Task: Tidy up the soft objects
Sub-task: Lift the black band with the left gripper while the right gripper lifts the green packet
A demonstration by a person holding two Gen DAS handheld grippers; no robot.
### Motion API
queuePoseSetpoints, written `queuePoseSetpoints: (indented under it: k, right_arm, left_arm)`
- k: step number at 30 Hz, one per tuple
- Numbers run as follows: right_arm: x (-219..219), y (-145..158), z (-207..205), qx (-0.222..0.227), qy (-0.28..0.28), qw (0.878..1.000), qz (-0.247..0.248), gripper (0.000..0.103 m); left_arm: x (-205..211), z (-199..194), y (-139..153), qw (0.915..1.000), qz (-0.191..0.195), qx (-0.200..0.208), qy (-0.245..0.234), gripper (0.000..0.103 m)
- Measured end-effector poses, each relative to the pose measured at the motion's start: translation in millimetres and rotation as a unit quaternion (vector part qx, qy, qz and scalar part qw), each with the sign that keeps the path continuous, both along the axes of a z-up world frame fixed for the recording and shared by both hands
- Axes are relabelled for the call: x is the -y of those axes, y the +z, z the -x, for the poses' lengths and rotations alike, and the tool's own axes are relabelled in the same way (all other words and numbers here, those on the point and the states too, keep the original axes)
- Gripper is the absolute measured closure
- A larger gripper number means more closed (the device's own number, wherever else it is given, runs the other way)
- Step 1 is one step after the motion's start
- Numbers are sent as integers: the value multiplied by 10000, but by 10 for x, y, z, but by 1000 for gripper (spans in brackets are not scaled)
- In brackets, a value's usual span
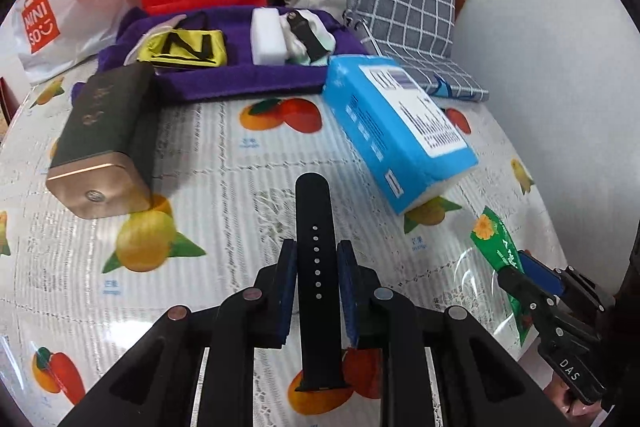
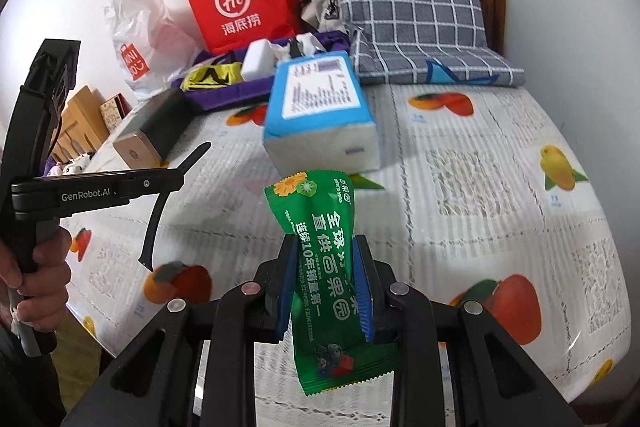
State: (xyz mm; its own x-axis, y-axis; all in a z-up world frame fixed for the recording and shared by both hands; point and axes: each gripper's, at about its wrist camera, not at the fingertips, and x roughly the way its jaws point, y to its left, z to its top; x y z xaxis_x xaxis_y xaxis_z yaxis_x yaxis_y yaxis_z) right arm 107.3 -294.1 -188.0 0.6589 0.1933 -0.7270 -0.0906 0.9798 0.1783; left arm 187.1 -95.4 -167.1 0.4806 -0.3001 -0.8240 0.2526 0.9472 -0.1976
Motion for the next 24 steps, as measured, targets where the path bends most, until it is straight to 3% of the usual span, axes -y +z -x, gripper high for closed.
queuePoseSetpoints:
  k: [24]
  right_arm:
    - [-284,748,-506,512,228,9984,58,76]
  left_arm:
    - [-446,-456,609,9975,337,465,406,84]
